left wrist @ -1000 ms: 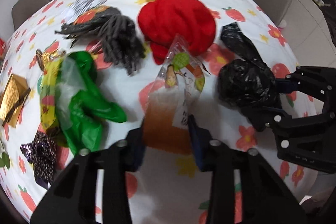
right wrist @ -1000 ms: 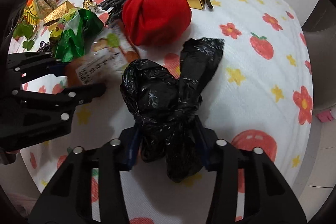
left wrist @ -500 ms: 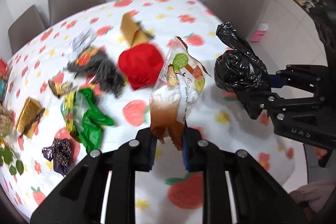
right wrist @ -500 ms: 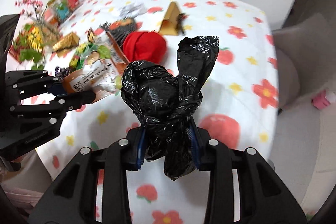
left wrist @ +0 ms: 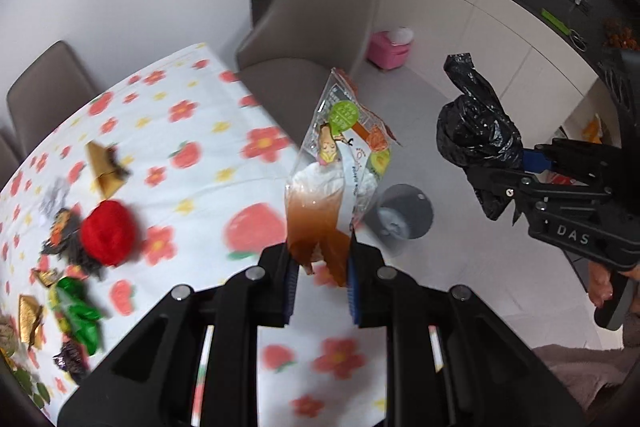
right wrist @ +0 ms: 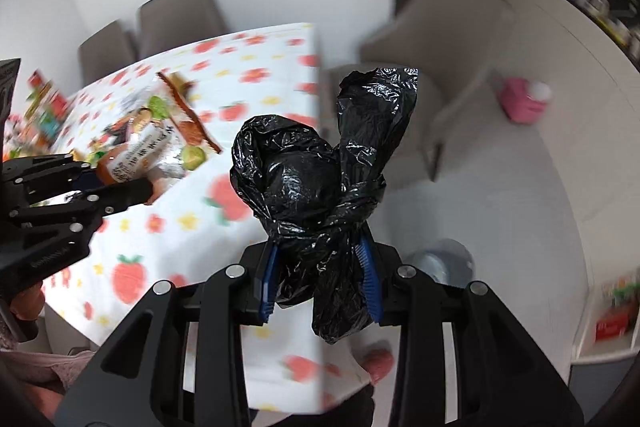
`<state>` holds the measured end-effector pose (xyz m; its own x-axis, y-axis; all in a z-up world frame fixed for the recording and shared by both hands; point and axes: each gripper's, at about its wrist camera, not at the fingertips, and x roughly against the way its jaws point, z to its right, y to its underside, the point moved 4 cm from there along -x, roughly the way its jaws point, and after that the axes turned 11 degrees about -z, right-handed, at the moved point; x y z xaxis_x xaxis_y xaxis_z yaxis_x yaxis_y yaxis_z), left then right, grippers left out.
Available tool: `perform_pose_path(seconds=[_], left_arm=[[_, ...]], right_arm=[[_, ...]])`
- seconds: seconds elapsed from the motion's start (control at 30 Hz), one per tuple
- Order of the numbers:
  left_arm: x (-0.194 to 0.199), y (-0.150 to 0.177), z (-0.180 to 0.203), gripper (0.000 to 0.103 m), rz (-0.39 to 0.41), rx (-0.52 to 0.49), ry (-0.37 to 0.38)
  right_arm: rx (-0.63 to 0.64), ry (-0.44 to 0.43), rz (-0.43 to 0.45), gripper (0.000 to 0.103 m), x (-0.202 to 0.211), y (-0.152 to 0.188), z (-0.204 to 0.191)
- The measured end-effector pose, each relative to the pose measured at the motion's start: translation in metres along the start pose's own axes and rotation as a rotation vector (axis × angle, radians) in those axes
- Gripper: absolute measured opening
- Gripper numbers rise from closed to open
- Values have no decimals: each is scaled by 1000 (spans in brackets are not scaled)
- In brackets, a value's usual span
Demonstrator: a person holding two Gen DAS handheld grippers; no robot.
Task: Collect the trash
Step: 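Carry both items over the grey bin and open both tools to drop them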
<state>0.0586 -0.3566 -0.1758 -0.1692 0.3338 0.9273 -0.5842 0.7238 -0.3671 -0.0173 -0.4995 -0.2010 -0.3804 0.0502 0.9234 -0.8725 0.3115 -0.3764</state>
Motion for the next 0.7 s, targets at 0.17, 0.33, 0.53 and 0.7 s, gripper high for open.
perform_pose_path(seconds=[0.17,0.33,0.53,0.7], left_arm=[[-52,-47,97,20,-51,-8,57],[-128,-90,181,21,-89,-31,93],[-269,-110,241,21,-174,-9,118],[-408,-103,244,21,-322,86,106]], right_arm=[[-72,29,-33,34,-5,20,112],[-77,93,-126,34,-48,39,221],[-129,35,-226,34,-146,62,294],[-104,12,-258,34,-253,76,321]])
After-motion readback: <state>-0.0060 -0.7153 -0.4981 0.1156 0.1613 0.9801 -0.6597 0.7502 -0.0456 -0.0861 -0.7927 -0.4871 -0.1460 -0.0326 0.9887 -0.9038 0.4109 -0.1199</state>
